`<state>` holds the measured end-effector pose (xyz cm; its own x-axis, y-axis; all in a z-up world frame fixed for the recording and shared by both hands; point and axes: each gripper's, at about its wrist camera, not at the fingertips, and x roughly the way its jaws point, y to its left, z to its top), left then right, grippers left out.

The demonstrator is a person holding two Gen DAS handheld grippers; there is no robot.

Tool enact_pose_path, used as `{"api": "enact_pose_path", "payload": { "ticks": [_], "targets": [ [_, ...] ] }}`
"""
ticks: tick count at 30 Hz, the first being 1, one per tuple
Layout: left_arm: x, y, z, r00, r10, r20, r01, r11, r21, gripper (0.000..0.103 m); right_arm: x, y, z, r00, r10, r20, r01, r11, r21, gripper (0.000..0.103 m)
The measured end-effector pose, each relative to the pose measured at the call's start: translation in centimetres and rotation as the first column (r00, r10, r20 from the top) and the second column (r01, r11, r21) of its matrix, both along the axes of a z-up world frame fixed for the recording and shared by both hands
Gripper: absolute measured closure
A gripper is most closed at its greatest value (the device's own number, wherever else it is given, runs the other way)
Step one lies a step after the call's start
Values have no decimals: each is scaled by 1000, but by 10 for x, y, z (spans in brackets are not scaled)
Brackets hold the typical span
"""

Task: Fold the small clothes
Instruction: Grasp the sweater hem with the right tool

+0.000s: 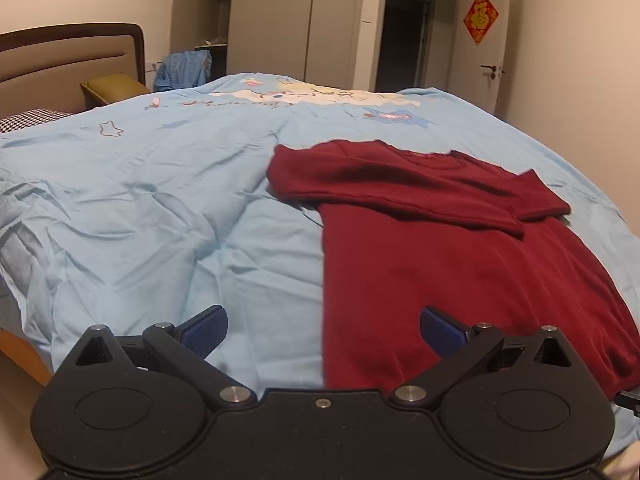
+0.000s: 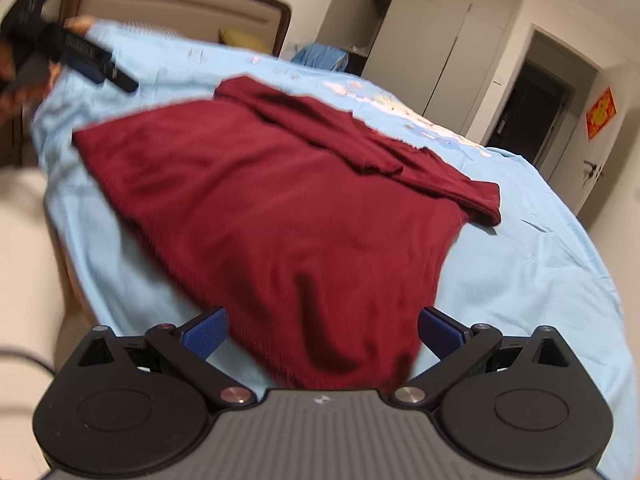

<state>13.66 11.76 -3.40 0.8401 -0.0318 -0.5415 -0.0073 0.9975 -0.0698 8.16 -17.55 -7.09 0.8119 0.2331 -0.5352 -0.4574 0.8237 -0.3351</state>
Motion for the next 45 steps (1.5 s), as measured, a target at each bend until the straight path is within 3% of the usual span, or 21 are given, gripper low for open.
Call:
{"api": "enact_pose_path", "payload": {
  "ticks": [6, 11, 13, 20, 21, 24, 32, 45],
  "targets": [
    [-15, -21, -4, 998, -55, -8, 56, 998, 13, 1, -4, 13, -27, 996, -61, 64, 74, 972, -222, 0],
    [-18, -41, -4, 994, -93, -49, 94, 995, 23, 1, -16, 26, -38, 980, -21, 197, 82, 947, -311, 1],
    [-16, -49, -2, 993, -86, -83, 89, 995, 37, 1, -21, 28, -39, 973, -8, 232, 83, 945, -315, 5],
    [-11, -63, 1, 987, -68, -145, 74, 996, 38, 1, -30, 24, -25, 962, 48, 271, 21, 969, -246, 76],
    [-11, -64, 2, 987, -67, -146, 74, 996, 40, 1, -31, 24, -22, 959, 56, 278, 12, 972, -235, 84],
    [-11, -65, 4, 987, -66, -147, 73, 997, 39, 1, -31, 24, -11, 957, 62, 283, -10, 983, -183, 93],
    [-14, -67, 10, 988, -69, -137, 74, 997, 34, 1, -10, 15, 30, 969, 8, 249, -15, 1000, 23, 95],
    [-15, -70, 32, 993, -104, -62, 105, 994, 20, 1, 32, 11, 57, 988, 11, 151, -32, 990, 137, 95]
  ]
}}
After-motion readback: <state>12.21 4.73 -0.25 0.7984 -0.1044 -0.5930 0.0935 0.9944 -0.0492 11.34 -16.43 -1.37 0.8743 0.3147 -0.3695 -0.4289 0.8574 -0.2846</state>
